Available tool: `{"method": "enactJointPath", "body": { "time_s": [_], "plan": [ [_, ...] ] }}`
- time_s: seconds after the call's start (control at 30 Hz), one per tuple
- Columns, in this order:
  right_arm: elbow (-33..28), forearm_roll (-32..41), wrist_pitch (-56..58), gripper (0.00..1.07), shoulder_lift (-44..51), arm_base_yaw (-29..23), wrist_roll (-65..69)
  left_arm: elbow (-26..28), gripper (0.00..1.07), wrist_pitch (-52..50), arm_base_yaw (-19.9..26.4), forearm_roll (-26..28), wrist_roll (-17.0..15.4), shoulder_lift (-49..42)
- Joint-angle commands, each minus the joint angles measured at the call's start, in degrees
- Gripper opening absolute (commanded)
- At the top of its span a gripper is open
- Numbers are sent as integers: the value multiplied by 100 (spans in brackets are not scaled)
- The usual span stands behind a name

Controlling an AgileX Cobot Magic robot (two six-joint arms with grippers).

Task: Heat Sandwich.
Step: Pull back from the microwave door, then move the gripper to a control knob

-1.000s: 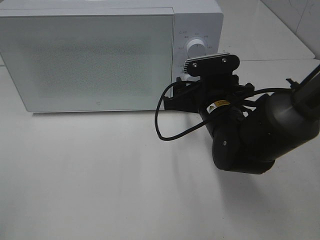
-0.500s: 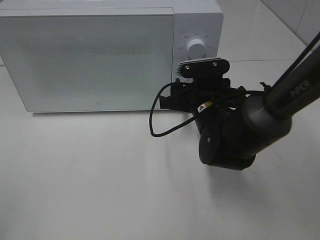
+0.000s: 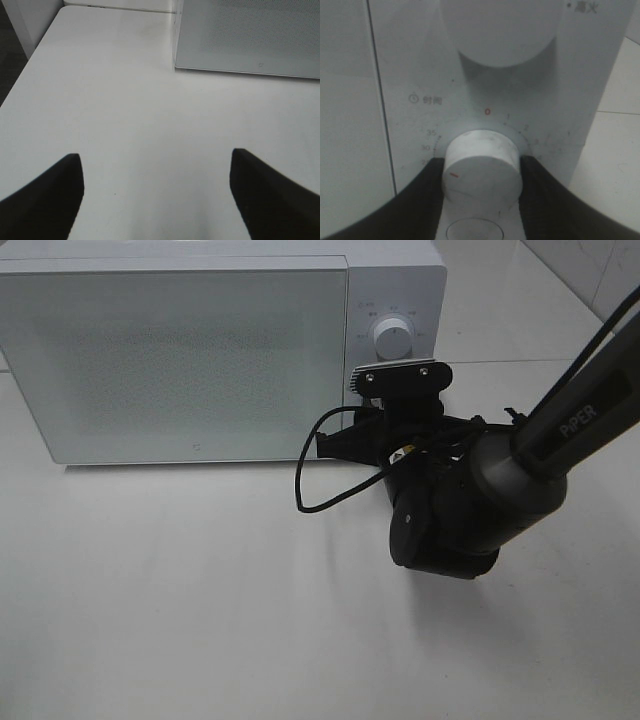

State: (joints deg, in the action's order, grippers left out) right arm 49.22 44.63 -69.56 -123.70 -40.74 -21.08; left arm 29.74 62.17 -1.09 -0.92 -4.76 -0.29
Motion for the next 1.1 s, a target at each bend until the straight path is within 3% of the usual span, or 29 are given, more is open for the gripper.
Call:
{"method": "enactJointPath", "body": {
  "time_s": [0.03,0.37,0.47,0.6,1.1],
  "plan": [
    [52,-34,-504,3,23,11,-92,-11,76,-86,29,-46,-34,-132],
    [52,-29,-642,0,23,11,401,-11,76,-86,29,-46,-34,-132],
    [52,-29,-785,0,29,11,1461,-11,76,-86,29,-46,-34,-132],
    [52,74,-842,0,97,11,4005,-11,76,-86,29,-46,-34,-132],
    [52,413,-1043,0,103,11,9511,-11,76,-86,29,-46,-34,-132]
  ]
}}
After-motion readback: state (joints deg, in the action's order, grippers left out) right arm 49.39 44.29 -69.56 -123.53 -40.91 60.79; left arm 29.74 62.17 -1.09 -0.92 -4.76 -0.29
